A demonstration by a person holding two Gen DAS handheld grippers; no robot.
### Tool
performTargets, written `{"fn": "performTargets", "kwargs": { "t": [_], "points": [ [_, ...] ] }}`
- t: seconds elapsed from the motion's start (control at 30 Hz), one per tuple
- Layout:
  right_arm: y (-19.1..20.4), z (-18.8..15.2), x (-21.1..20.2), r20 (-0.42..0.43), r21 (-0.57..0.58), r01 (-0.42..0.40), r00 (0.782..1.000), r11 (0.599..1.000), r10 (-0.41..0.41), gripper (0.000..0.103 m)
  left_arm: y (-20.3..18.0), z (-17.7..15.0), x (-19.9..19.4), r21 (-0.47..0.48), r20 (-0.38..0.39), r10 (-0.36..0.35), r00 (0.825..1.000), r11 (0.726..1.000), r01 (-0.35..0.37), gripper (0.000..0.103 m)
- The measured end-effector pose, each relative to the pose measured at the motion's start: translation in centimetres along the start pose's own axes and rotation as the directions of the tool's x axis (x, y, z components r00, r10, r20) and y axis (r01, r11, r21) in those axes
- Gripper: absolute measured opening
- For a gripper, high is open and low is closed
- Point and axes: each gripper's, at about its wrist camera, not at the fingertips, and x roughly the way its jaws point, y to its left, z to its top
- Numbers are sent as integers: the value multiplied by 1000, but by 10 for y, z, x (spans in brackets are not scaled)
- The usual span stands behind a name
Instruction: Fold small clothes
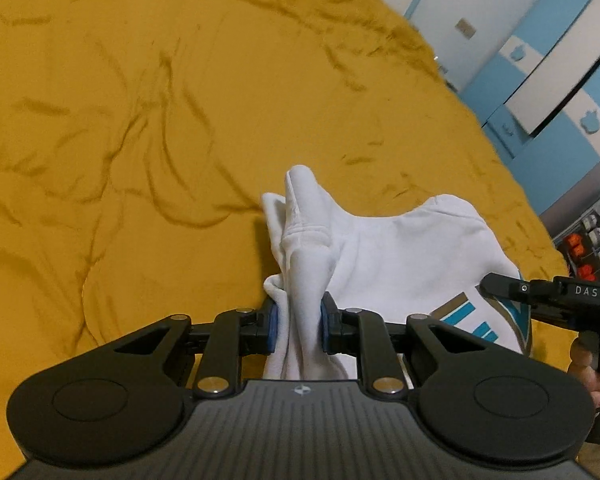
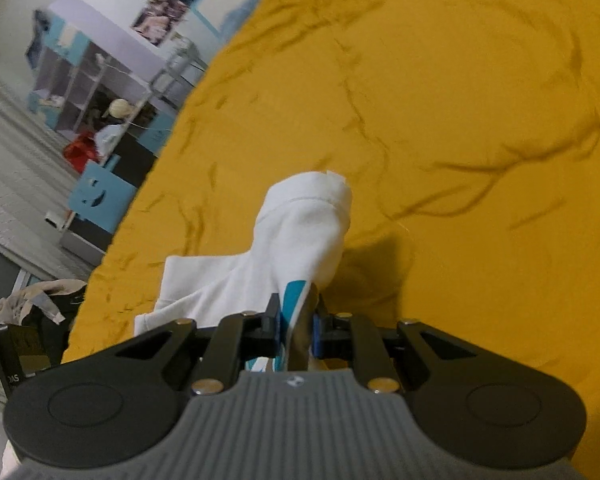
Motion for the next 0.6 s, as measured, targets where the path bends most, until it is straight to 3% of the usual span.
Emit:
{"fn": "performTargets", "kwargs": {
  "t": [0.13,0.23,0.37,0.47,0.53,0.6],
  "points": [
    [-19,0,12,-21,38,23,1000,999,-22,9,18,-1,3,-49,-17,-34,999,998,33,37],
    [-27,1,12,-15,48,52,999,997,-51,11,22,3,-5,-38,-1,-8,1000,999,8,47],
    [-25,11,0,39,29,115,992,993,-116,11,20,7,-11,-13,17,27,999,1000,-27,50],
    [-15,19,-9,97,-16,179,979,984,-177,10,8,14,-16,25,78,85,993,996,-87,50],
    [-7,26,-13,116,-43,141,984,989,-136,10,1,18,-23,27,142,109,984,993,-113,49],
    [4,30,-10,115,-89,111,988,990,-101,10,-1,23,-22,16,152,75,986,997,-78,49]
  ]
}}
